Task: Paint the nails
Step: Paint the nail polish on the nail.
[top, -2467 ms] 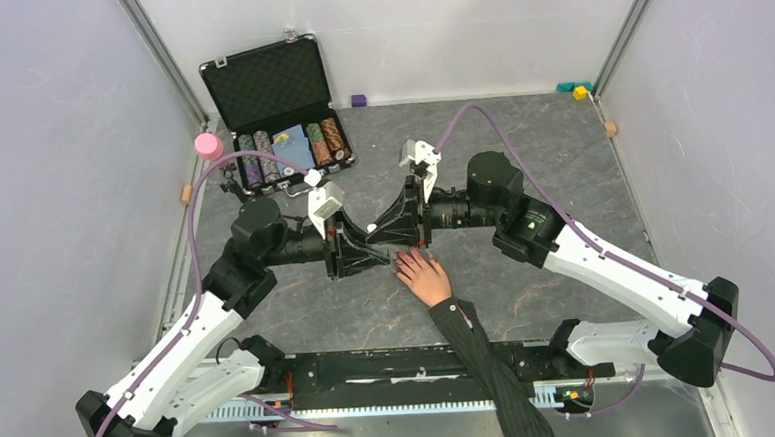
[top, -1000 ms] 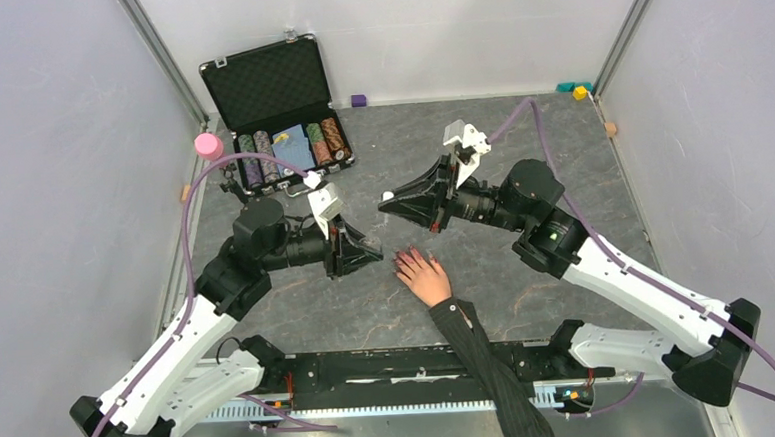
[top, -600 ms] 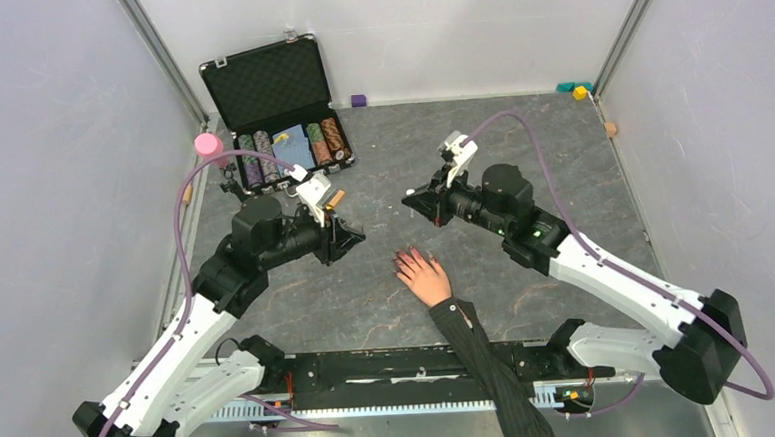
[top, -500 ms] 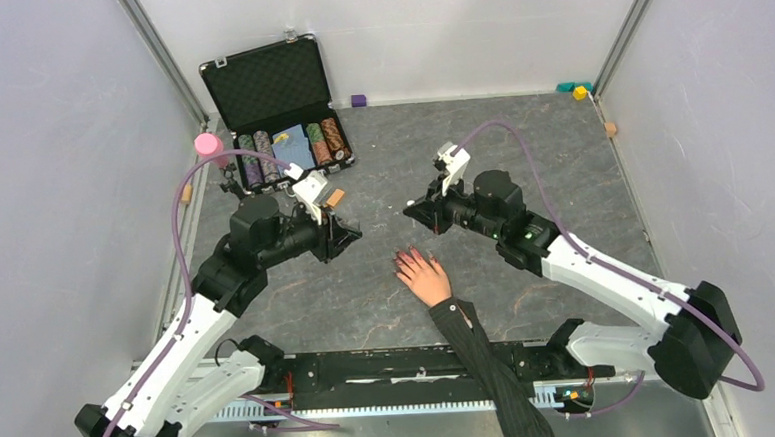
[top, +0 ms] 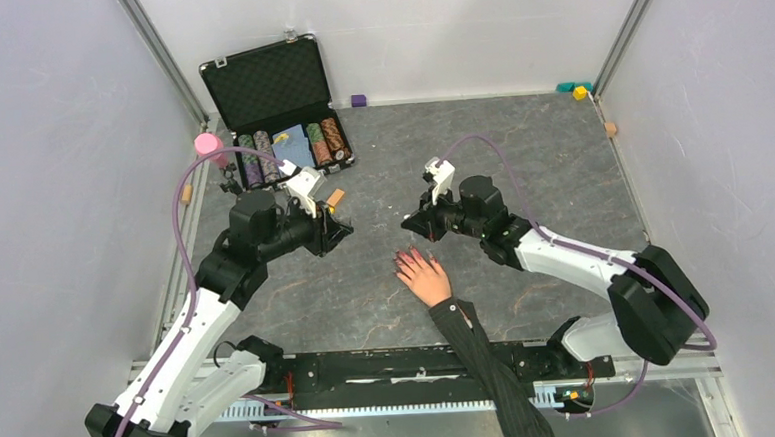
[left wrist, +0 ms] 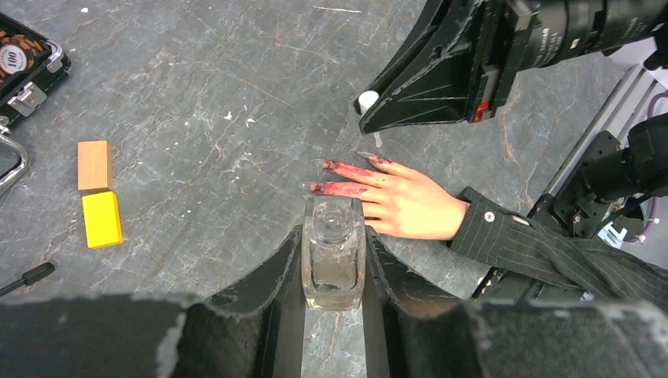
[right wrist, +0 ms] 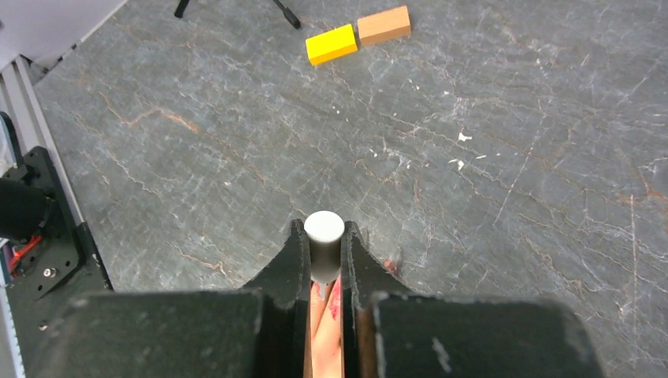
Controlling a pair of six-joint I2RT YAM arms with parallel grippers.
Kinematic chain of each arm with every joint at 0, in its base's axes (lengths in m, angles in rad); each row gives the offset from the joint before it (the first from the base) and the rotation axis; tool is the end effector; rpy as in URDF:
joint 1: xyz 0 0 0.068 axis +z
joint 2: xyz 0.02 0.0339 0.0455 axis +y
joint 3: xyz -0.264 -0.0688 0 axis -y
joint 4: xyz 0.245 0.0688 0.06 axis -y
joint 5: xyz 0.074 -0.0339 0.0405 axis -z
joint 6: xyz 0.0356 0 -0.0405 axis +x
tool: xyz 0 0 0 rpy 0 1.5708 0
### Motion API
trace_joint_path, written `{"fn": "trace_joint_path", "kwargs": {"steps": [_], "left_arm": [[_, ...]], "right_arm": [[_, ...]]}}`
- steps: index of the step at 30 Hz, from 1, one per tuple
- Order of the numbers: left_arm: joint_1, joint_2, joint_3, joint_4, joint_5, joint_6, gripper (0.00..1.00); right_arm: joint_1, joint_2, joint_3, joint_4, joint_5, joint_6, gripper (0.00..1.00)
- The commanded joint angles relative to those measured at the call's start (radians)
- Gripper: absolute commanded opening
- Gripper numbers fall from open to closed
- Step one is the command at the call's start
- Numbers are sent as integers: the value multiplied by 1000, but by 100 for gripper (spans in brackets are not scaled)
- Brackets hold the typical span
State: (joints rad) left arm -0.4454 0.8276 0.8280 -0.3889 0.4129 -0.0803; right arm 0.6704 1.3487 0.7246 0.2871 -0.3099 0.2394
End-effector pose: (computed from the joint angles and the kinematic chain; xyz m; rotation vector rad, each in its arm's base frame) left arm 0.1608 -0.0926 0.3276 0.6333 1.8970 -0.7459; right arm 0.2264 0.1934 0.2409 -0.6394 1.8924 0.8973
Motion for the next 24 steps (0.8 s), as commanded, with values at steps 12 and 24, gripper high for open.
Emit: {"fn": "trace_joint_path", "kwargs": {"steps": [12, 24], "left_arm": [[31, 22, 8, 36, 51, 28, 2], [40, 29, 8, 38, 62, 29, 2]], "right_arm": [[-18, 186, 61, 118, -70, -62, 0], [-29, 298, 106, 142, -61, -80, 0]]}}
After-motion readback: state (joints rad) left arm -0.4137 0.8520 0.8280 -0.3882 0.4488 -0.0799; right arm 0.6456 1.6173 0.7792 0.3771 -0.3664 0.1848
